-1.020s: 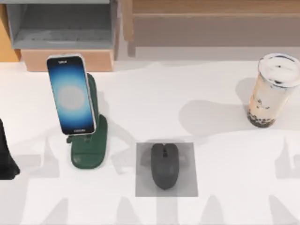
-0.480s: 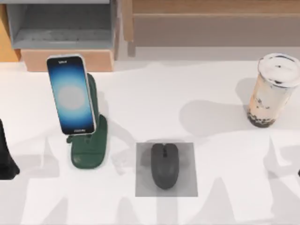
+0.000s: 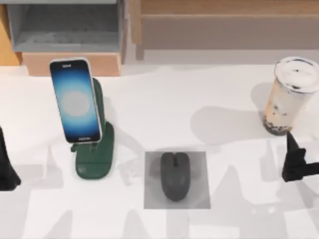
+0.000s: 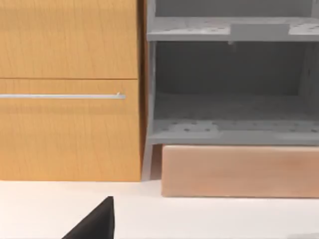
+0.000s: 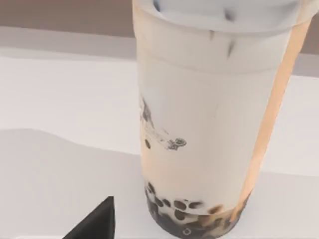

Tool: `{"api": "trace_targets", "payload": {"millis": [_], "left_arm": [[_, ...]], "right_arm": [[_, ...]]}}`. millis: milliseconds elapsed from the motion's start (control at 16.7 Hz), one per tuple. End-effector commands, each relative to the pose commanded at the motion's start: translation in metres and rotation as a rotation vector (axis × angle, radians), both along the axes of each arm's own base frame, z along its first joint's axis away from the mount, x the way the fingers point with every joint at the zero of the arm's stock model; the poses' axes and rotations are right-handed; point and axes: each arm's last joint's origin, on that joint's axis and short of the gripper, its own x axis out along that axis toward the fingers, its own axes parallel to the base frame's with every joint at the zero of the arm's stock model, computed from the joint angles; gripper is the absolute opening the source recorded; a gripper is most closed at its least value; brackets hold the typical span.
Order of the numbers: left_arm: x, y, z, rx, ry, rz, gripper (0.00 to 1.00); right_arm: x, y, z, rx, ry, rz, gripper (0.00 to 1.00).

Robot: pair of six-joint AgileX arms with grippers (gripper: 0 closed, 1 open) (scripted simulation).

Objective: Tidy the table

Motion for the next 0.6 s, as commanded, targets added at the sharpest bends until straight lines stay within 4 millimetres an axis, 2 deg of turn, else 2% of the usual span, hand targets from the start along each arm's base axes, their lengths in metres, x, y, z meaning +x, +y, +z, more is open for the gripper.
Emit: {"api": "trace_targets", "payload": {"millis": [360, 600], "left_arm": [[0.000, 0.000, 0.000, 0.000, 0.000, 0.000, 1.00], [0.000, 0.000, 0.000, 0.000, 0.000, 0.000, 1.00]], "right_arm": [[0.052, 0.033, -0.017, 0.012, -0.115, -0.112, 1.00], [0.064, 0.041, -0.021, 0.023, -0.155, -0.153, 1.00]]}}
